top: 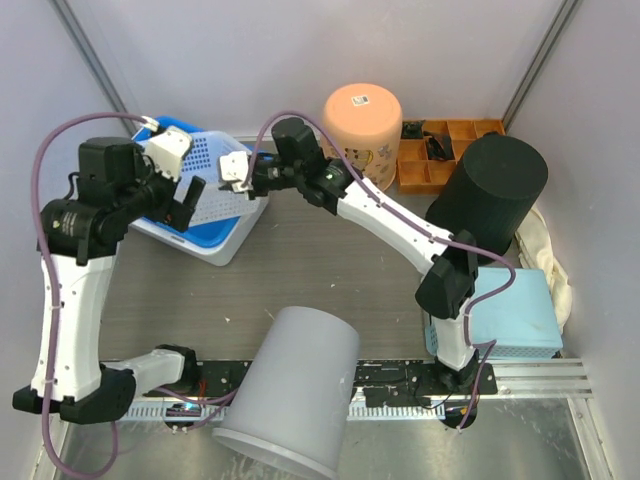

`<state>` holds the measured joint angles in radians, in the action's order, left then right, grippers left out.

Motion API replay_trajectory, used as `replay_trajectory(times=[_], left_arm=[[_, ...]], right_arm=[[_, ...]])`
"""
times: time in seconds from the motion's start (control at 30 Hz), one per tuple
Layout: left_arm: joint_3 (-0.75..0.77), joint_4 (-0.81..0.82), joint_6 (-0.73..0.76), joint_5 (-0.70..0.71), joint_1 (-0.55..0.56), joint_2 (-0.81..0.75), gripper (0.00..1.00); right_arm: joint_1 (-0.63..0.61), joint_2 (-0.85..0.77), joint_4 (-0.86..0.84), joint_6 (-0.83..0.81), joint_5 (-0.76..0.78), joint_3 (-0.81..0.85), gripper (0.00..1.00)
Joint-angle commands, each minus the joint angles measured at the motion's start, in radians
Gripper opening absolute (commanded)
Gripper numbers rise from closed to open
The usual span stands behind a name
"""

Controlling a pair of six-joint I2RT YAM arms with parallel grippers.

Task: Turn the large container upside down
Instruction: Pick up the container from the container.

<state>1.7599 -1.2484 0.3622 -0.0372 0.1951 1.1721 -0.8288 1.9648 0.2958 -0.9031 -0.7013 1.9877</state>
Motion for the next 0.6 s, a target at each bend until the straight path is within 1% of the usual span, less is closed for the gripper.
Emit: replay_trajectory(times=[0.0, 0.03, 0.1, 0.17, 0.27, 0.3, 0.43, 0.5, 0.57], left_arm=[[0.112, 0.113, -0.019, 0.131, 0.002, -0.073, 0.98], [0.118, 0.140, -0.019, 0.162, 0.002, -0.089, 0.98], [0.137, 0.186, -0.015, 0.222, 0.001, -0.120, 0.98], [0.180, 0.199, -0.008, 0.284, -0.003, -0.132, 0.98], [0.234, 0.221, 0.018, 0.387, -0.007, -0.145, 0.98], [0.244, 0.227, 0.031, 0.409, -0.007, -0.148, 0.98], [0.242, 0.244, 0.054, 0.459, -0.010, -0.152, 0.98], [0.219, 0.266, 0.042, 0.482, -0.025, -0.150, 0.98], [0.203, 0.277, 0.026, 0.484, -0.041, -0.146, 0.98]], right_arm=[[-0.021, -0.065, -0.010, 0.299, 0.370, 0.160, 0.01], [-0.025, -0.062, 0.031, 0.321, 0.390, 0.211, 0.01], [-0.026, -0.078, 0.073, 0.353, 0.440, 0.249, 0.01], [-0.026, -0.136, 0.072, 0.350, 0.477, 0.225, 0.01], [-0.030, -0.240, 0.038, 0.335, 0.496, 0.148, 0.01], [-0.034, -0.265, 0.043, 0.331, 0.504, 0.148, 0.01], [-0.043, -0.298, 0.194, 0.341, 0.617, 0.283, 0.01], [-0.043, -0.346, 0.223, 0.319, 0.658, 0.275, 0.01], [-0.043, -0.420, 0.231, 0.310, 0.679, 0.228, 0.01]])
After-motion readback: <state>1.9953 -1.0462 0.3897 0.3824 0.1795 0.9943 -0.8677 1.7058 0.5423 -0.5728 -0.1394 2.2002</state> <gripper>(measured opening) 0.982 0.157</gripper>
